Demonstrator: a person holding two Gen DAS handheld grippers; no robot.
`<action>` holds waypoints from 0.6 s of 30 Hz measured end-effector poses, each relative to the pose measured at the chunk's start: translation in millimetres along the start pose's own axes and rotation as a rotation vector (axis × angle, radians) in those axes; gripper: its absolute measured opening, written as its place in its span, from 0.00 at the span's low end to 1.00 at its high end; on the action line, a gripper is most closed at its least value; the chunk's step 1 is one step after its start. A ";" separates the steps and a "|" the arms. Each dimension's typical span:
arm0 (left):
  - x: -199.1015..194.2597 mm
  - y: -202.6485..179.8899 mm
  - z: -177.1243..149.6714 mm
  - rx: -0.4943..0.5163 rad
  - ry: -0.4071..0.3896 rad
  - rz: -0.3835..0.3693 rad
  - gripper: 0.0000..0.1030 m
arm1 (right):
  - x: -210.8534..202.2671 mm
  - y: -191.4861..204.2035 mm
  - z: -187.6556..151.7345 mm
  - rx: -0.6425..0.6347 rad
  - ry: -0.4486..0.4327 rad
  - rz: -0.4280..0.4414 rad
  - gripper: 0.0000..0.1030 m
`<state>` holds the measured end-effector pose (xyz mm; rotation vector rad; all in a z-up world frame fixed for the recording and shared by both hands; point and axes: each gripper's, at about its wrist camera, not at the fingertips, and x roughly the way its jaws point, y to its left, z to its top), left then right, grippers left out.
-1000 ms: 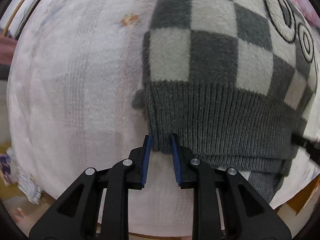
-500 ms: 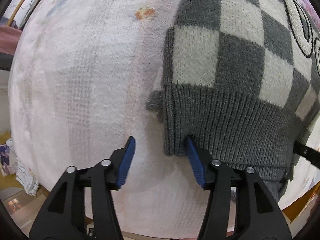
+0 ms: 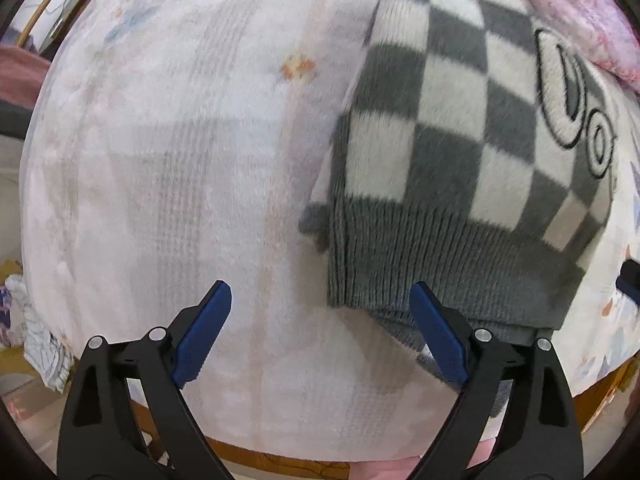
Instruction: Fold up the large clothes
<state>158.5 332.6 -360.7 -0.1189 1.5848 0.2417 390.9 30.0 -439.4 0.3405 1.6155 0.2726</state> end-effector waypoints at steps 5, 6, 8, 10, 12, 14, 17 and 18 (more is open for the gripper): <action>-6.8 9.9 24.3 -0.028 -0.061 -0.209 0.88 | -32.1 -18.1 2.9 -0.028 -0.159 0.138 0.93; -4.7 13.0 31.5 -0.047 -0.069 -0.273 0.88 | -32.8 -16.5 6.2 -0.037 -0.184 0.153 0.93; 0.0 20.0 50.9 -0.072 -0.107 -0.390 0.88 | -35.7 -22.7 20.3 -0.059 -0.216 0.155 0.93; 7.0 22.1 67.3 -0.089 -0.123 -0.437 0.88 | -24.9 -27.1 31.6 -0.068 -0.202 0.168 0.93; 23.0 23.4 94.6 -0.083 -0.112 -0.511 0.88 | -5.2 -31.4 48.8 -0.054 -0.167 0.156 0.93; 39.9 22.7 117.1 -0.066 -0.095 -0.561 0.88 | 16.2 -37.4 66.2 -0.031 -0.122 0.185 0.93; 70.7 22.1 146.6 -0.040 -0.089 -0.681 0.93 | 47.0 -56.0 84.8 0.031 -0.038 0.351 0.94; 83.3 17.5 147.9 -0.039 -0.080 -0.732 0.95 | 55.4 -63.3 90.1 0.029 -0.037 0.402 0.94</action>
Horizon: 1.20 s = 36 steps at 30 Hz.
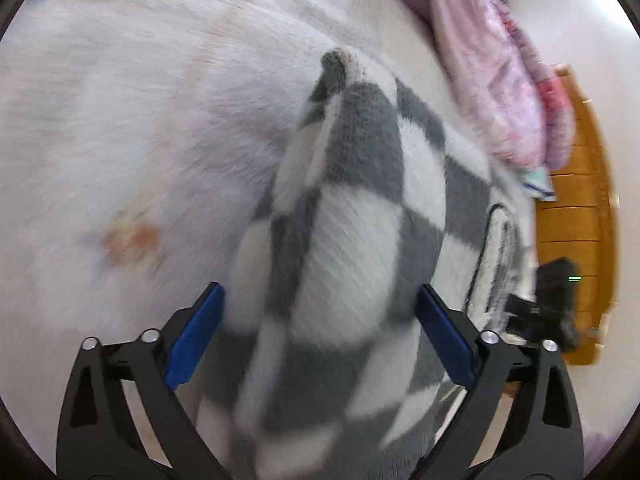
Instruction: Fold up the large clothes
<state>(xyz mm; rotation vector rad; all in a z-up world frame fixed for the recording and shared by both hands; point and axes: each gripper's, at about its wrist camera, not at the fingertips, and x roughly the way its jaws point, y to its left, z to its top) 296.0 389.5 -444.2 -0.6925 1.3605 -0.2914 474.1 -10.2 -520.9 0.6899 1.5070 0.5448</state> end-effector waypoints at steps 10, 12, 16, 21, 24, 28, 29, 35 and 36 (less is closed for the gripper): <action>33.2 16.9 -25.2 0.012 0.212 -0.267 0.96 | 5.5 -32.8 -35.3 0.064 -0.122 0.265 0.95; 38.4 13.3 -34.7 -0.013 0.257 -0.271 0.96 | 3.8 -35.4 -44.3 0.099 -0.122 0.273 0.95; 37.3 5.5 -42.8 -0.009 0.223 -0.211 0.89 | 7.4 -34.4 -58.3 0.089 -0.032 0.259 0.94; 10.3 -33.7 -52.1 0.104 0.025 0.028 0.65 | 12.7 -9.8 -54.6 0.034 -0.012 0.130 0.90; 4.6 -63.4 -62.2 0.170 -0.037 0.154 0.55 | -8.0 -8.5 -56.6 0.086 -0.029 0.155 0.68; -9.3 -93.7 -70.0 0.206 -0.076 0.247 0.45 | -28.8 19.5 -68.0 0.067 -0.071 0.106 0.57; -12.7 -99.5 -70.2 0.213 -0.085 0.261 0.45 | -34.9 27.0 -74.3 0.050 -0.076 0.098 0.56; -66.0 -137.6 -93.3 0.238 -0.095 0.299 0.45 | -75.5 68.2 -101.5 -0.027 -0.078 0.087 0.55; -73.7 -144.5 -96.9 0.239 -0.092 0.298 0.45 | -86.7 74.3 -106.9 -0.033 -0.078 0.087 0.55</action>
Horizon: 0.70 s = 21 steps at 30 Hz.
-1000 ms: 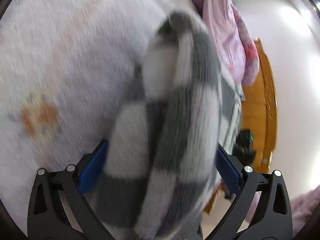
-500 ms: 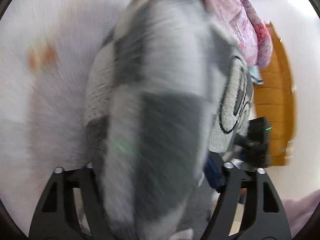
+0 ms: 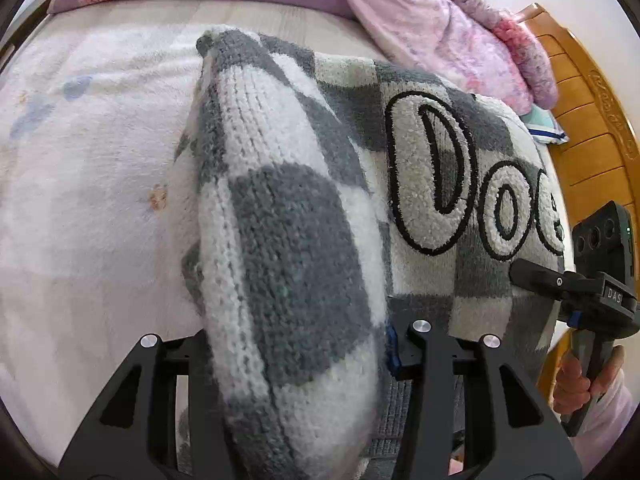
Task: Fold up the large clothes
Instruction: 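Lift the folded bundle with both tools and carry it toward the headboard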
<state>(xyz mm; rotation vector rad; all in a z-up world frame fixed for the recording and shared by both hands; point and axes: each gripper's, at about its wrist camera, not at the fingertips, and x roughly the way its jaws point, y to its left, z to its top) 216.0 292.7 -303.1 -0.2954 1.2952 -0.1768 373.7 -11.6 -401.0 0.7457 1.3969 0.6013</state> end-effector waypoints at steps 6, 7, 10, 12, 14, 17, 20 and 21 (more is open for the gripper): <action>-68.8 -52.1 -14.0 0.032 0.015 0.034 0.45 | -55.1 50.4 -33.8 -0.021 -0.010 -0.025 0.55; -82.4 -61.2 -19.2 0.046 0.016 0.038 0.45 | -60.0 53.9 -40.6 -0.024 -0.015 -0.031 0.55; -109.4 -91.6 -25.2 0.074 0.014 0.034 0.45 | -93.0 78.8 -62.0 -0.016 -0.067 -0.031 0.55; -129.7 -115.2 -34.9 0.113 0.009 0.039 0.45 | -117.1 84.3 -80.7 -0.004 -0.093 -0.026 0.55; -148.2 -143.3 -44.6 0.157 -0.004 0.043 0.45 | -147.7 85.1 -99.6 0.013 -0.132 -0.007 0.55; -169.3 -174.6 -57.1 0.192 -0.038 0.034 0.45 | -180.3 76.3 -116.4 0.033 -0.166 0.027 0.55; -184.1 -216.9 -74.5 0.234 -0.079 0.024 0.45 | -219.3 66.6 -131.3 0.009 -0.196 0.048 0.55; -186.0 -229.9 -77.7 0.242 -0.088 0.021 0.45 | -226.9 65.7 -131.9 0.000 -0.204 0.047 0.55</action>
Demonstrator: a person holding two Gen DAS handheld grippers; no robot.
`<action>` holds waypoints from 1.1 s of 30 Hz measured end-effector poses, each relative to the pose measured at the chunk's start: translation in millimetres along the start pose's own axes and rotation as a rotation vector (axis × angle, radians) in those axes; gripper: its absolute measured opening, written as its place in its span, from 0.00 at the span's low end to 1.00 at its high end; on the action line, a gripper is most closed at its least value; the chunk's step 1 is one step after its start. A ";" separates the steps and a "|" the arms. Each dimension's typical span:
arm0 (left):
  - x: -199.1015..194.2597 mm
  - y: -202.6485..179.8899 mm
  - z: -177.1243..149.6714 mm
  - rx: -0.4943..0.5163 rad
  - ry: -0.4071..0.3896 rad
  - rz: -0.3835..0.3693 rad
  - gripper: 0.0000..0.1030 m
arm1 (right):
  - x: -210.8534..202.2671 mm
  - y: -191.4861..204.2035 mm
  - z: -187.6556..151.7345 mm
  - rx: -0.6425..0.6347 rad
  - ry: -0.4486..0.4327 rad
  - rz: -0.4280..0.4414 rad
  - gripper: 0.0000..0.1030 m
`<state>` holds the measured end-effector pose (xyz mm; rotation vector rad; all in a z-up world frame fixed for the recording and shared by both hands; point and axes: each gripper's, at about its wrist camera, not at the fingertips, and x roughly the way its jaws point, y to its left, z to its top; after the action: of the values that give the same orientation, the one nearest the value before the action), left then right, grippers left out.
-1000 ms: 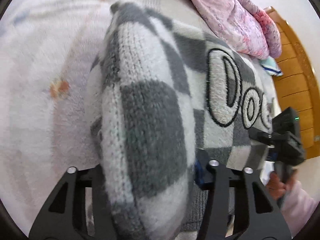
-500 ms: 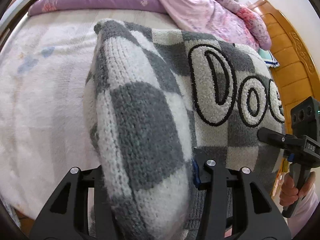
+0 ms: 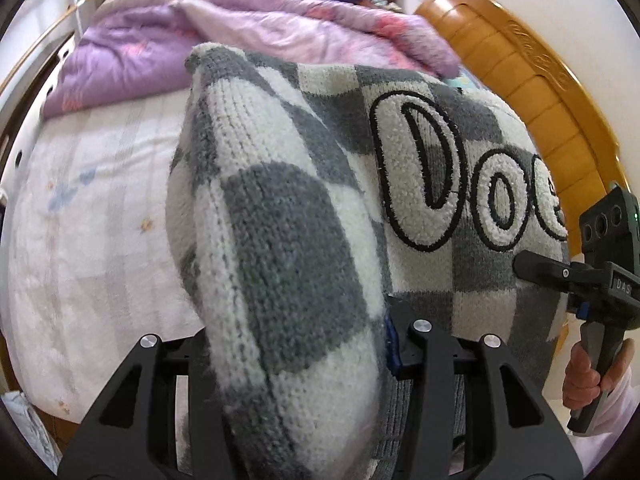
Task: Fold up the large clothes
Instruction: 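Lift the folded bundle with both tools and carry it toward the headboard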
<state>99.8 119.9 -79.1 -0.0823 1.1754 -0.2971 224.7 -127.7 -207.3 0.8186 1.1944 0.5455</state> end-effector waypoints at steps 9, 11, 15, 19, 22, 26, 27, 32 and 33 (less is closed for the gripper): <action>-2.1 -150.9 -20.7 0.054 -0.067 -0.038 0.45 | -145.4 -49.7 -17.3 -0.085 -0.112 -0.014 0.55; 2.9 -186.5 -27.0 0.054 -0.063 -0.036 0.45 | -167.2 -60.6 -18.3 -0.097 -0.121 -0.026 0.55; 17.2 -269.5 -40.6 0.092 -0.055 -0.036 0.45 | -222.9 -85.1 -24.4 -0.128 -0.133 -0.059 0.55; 39.1 -331.3 -42.6 0.096 -0.023 -0.076 0.45 | -271.0 -110.9 -29.1 -0.119 -0.156 -0.104 0.55; 53.3 -369.4 -40.9 0.133 -0.010 -0.076 0.45 | -303.0 -134.9 -32.2 -0.093 -0.175 -0.124 0.55; 81.6 -411.4 -24.9 0.185 0.017 -0.088 0.45 | -329.2 -154.5 -24.5 -0.051 -0.203 -0.140 0.55; 87.9 -419.0 -20.6 0.198 0.021 -0.088 0.45 | -336.1 -162.4 -23.4 -0.036 -0.211 -0.142 0.55; 133.6 -451.9 18.7 0.258 0.051 -0.104 0.45 | -359.9 -200.4 2.8 0.040 -0.244 -0.151 0.55; 147.6 -461.1 30.0 0.268 0.061 -0.114 0.45 | -363.0 -209.4 13.2 0.054 -0.252 -0.159 0.55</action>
<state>93.2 -364.7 -99.4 0.0949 1.1832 -0.5585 119.8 -530.6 -157.8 0.8048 1.0337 0.2719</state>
